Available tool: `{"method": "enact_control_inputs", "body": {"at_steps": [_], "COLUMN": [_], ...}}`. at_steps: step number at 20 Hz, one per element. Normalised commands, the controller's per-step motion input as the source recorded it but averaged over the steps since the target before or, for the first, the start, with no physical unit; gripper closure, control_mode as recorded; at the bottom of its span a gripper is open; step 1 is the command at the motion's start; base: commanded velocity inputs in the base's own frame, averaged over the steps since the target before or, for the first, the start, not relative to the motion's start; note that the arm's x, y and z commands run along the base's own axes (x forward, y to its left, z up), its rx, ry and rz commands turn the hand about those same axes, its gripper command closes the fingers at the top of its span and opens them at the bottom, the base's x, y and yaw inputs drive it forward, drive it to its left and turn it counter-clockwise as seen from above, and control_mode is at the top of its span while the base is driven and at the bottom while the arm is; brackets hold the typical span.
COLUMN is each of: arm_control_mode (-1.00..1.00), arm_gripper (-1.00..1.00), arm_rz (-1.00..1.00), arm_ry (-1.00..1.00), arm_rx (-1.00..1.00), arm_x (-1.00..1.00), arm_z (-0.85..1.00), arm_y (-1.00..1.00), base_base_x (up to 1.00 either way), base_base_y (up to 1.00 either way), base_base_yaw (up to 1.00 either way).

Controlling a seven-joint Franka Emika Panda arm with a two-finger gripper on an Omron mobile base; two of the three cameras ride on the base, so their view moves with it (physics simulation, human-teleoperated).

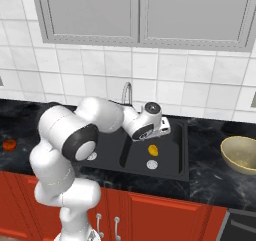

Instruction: Remove the mango and tomato from the sink. Then move the bowl and cup from the counter to the sink for washing.

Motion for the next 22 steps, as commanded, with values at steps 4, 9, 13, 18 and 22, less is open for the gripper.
{"method": "enact_control_inputs", "body": {"at_steps": [4, 9, 13, 18, 22], "arm_control_mode": [-1.00, -1.00, -1.00, -1.00, -1.00], "arm_gripper": [-1.00, -1.00, -1.00, -1.00, -1.00], "arm_rz": [0.00, 0.00, 0.00, 0.00, 0.00], "arm_ry": [-0.01, -0.05, -0.05, -0.07, -0.01], "arm_rx": [0.04, 0.02, 0.01, 0.00, 0.00], "arm_x": [0.15, 0.18, 0.18, 0.17, 0.15], "arm_z": [-0.13, -0.08, -0.09, -0.11, -0.09], "arm_y": [-0.05, -0.04, -0.07, -0.10, -0.08], "base_base_x": [0.00, 0.00, 0.00, 0.00, 0.00], "base_base_y": [0.00, 0.00, 0.00, 0.00, 0.00], "base_base_yaw": [0.00, 0.00, 0.00, 0.00, 0.00]}}
